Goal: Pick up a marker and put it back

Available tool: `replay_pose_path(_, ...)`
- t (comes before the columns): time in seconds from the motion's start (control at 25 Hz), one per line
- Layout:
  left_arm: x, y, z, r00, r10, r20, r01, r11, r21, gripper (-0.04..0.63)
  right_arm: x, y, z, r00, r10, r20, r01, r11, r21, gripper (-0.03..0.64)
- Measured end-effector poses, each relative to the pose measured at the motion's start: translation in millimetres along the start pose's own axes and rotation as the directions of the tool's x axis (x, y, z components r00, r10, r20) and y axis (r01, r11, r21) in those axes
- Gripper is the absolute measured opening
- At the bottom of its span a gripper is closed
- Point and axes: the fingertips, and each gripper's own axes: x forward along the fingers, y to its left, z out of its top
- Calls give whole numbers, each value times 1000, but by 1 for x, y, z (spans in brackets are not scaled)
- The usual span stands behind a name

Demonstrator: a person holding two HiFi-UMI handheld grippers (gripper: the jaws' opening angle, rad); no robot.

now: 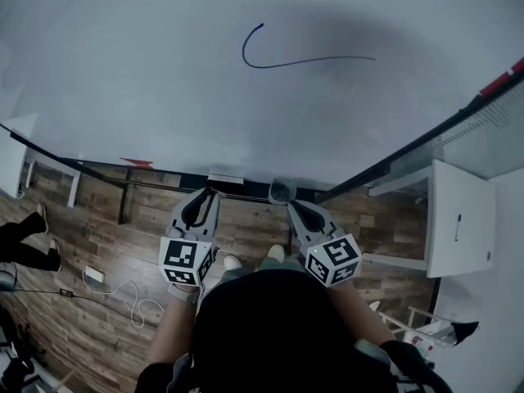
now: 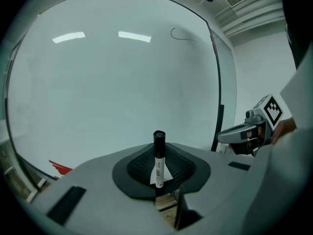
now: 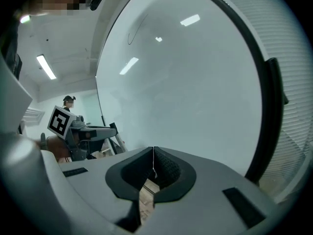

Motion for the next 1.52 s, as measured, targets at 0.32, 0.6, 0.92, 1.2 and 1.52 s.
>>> replay_pose_path(0.32,52,-61,26,984,-177,7,176,983,49,75,-49,-52,-3,986,-162,32,160,985,64,28)
replay_pose_path(0.6,82,-109,33,957,-291,-5,291,954,78,77,-90,-82,-13,961,-273,46,266,957,119,29)
replay_pose_path(0.92,110,-142,9,932,-357,-58,361,928,93,77,-125,-104,-30,930,-366,28,357,920,163,28)
replay_pose_path(1.2,127,-154,-21,920,-375,-110,386,917,97,77,-147,-112,-45,906,-423,0,415,889,193,29)
replay_pose_path(1.52,138,-155,-52,909,-379,-172,399,911,101,77,-160,-109,-61,886,-463,-30,458,863,215,29)
